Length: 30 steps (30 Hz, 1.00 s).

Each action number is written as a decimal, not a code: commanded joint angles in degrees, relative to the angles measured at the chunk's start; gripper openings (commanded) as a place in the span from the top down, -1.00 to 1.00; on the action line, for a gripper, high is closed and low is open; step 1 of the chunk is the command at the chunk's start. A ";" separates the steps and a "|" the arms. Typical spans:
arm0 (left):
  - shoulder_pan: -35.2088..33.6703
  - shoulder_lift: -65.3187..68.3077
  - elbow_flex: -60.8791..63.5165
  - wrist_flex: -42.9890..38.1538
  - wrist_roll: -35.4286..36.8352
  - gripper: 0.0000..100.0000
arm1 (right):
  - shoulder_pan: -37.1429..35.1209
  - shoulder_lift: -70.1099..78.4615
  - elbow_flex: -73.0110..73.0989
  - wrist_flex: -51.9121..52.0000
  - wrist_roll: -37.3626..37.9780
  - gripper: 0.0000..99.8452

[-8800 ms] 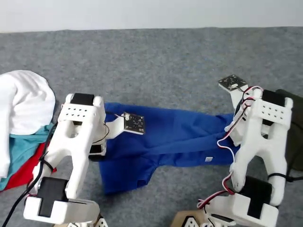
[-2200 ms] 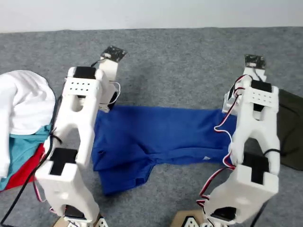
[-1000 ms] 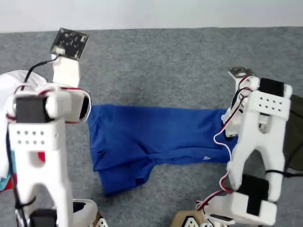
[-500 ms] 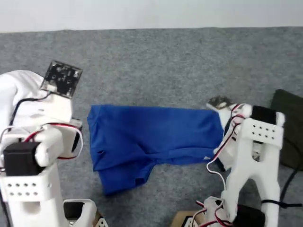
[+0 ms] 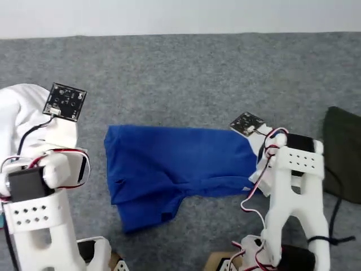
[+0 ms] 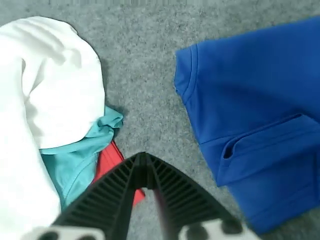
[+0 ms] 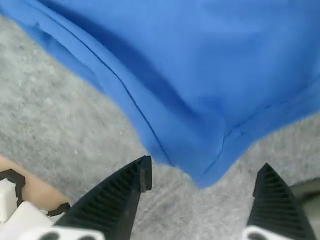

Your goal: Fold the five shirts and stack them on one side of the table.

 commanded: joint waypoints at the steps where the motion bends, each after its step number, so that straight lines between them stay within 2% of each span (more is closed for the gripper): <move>1: -0.26 -0.97 1.10 -3.16 -0.44 0.99 | -2.15 -2.33 -0.44 -1.54 -3.34 0.34; 8: -0.26 -0.97 5.41 -8.44 -0.44 0.99 | -0.57 5.41 5.27 -12.09 -4.22 0.34; 11: -0.26 -0.97 6.11 -9.41 -0.44 0.99 | 2.51 9.10 5.27 -12.44 -4.04 0.34; 14: -0.09 -0.97 6.11 -10.02 -0.44 0.99 | 6.02 9.27 5.19 -12.26 -0.79 0.34; 19: -0.09 -0.88 6.11 -12.31 -0.44 0.99 | 7.08 5.93 1.23 -9.98 0.26 0.34; 22: 0.09 -0.79 6.11 -13.19 -0.44 0.99 | 5.23 3.65 -2.64 -6.81 0.18 0.34; 27: 0.18 -0.62 6.02 -13.19 -0.44 0.99 | -2.33 0.66 -5.54 -1.10 -0.26 0.34; 30: 0.18 -0.70 6.11 -13.10 -0.44 0.99 | -7.52 0.57 -5.27 -2.68 -4.22 0.34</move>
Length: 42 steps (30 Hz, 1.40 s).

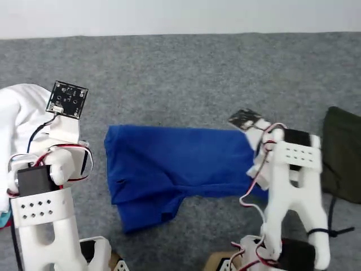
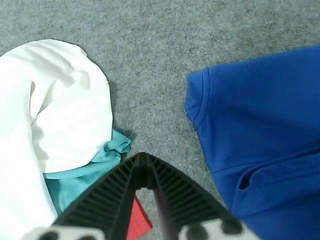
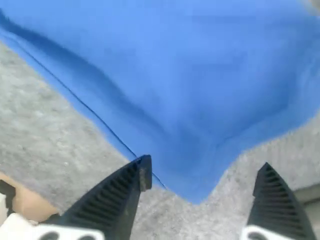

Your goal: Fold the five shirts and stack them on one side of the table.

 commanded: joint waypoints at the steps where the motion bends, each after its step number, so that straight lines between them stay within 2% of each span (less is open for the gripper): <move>1: 0.18 -0.70 -0.40 -1.14 -0.44 0.99 | -5.67 -1.71 -2.02 -1.71 -4.22 0.34; 7: 0.18 -0.79 -0.40 -1.05 -0.44 0.99 | -6.46 6.29 3.69 -8.48 -5.10 0.34; 12: 0.00 -0.88 -0.40 -0.79 -0.44 0.99 | -1.98 11.56 4.22 -9.27 -4.84 0.34; 14: 0.09 -0.88 -0.40 -0.79 -0.44 0.99 | 0.75 12.70 4.22 -9.10 -2.37 0.34; 19: 0.00 -0.88 -0.40 -1.05 -0.44 0.99 | 4.70 9.54 2.55 -6.20 0.97 0.34; 24: -0.70 -0.97 -0.48 -0.79 0.00 0.99 | -2.68 0.22 -1.58 1.27 0.44 0.34; 27: -3.52 -0.97 -0.75 -0.97 4.04 0.99 | -9.01 -2.86 -1.41 1.27 -3.43 0.34; 32: -9.67 -0.97 -1.45 -1.14 8.44 0.99 | -17.27 1.10 0.09 -3.21 -9.32 0.34; 38: -16.26 -1.05 -1.54 -1.14 10.46 0.99 | -20.70 11.56 4.13 -11.38 -10.55 0.34; 42: -23.65 -1.05 -2.68 -1.14 13.10 0.99 | -20.44 17.80 4.13 -11.65 -10.11 0.34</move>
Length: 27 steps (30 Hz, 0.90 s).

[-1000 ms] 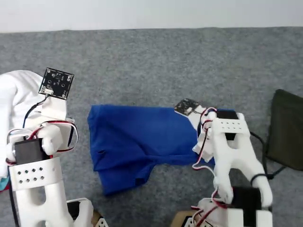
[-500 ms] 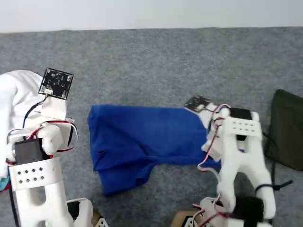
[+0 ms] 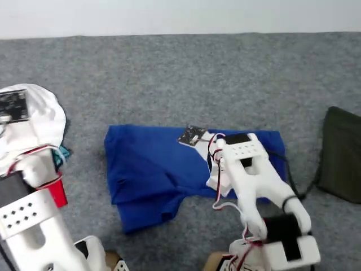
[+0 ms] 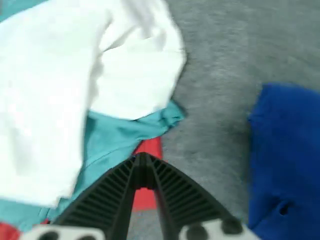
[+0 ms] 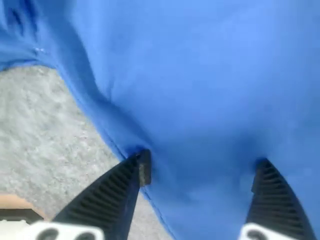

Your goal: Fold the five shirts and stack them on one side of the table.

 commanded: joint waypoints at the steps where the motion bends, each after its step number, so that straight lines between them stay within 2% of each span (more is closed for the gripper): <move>1: -6.51 -1.05 -3.21 -1.14 2.02 0.99 | -0.57 2.33 -0.53 -0.57 -0.44 0.34; 6: -14.33 -1.05 -5.76 -0.79 2.37 0.99 | -3.47 -2.95 -5.01 1.63 -0.70 0.34; 11: -19.69 -1.05 -6.11 -0.70 2.02 0.99 | -11.56 -7.96 -13.19 5.23 -4.75 0.34; 19: -21.27 -0.97 -5.76 1.76 2.02 0.99 | -23.16 -2.15 -20.57 5.32 -10.46 0.34; 27: -21.27 -0.97 -5.23 1.67 2.02 0.99 | -29.14 7.08 -25.32 5.05 -16.70 0.34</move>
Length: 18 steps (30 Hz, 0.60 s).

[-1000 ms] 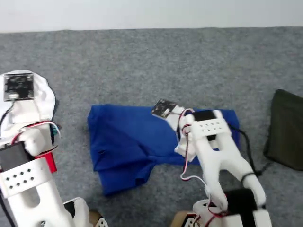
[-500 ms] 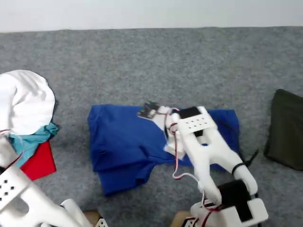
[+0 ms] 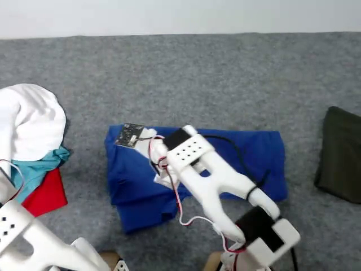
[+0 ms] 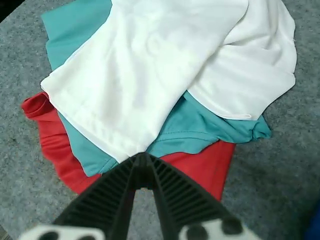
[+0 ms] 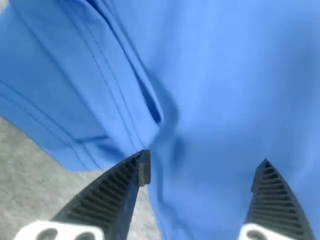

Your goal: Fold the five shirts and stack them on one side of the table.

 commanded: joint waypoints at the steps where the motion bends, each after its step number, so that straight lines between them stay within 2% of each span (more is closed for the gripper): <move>1: -0.35 -0.97 -1.19 0.18 0.00 0.99 | -2.95 1.54 -4.40 -0.13 -3.43 0.34; 16: -0.35 -0.97 0.57 0.09 -0.09 0.99 | -4.62 16.40 -13.10 0.31 -11.52 0.34; 18: -0.35 -0.97 0.57 0.09 -0.09 0.99 | -4.62 16.84 -14.68 0.40 -11.87 0.40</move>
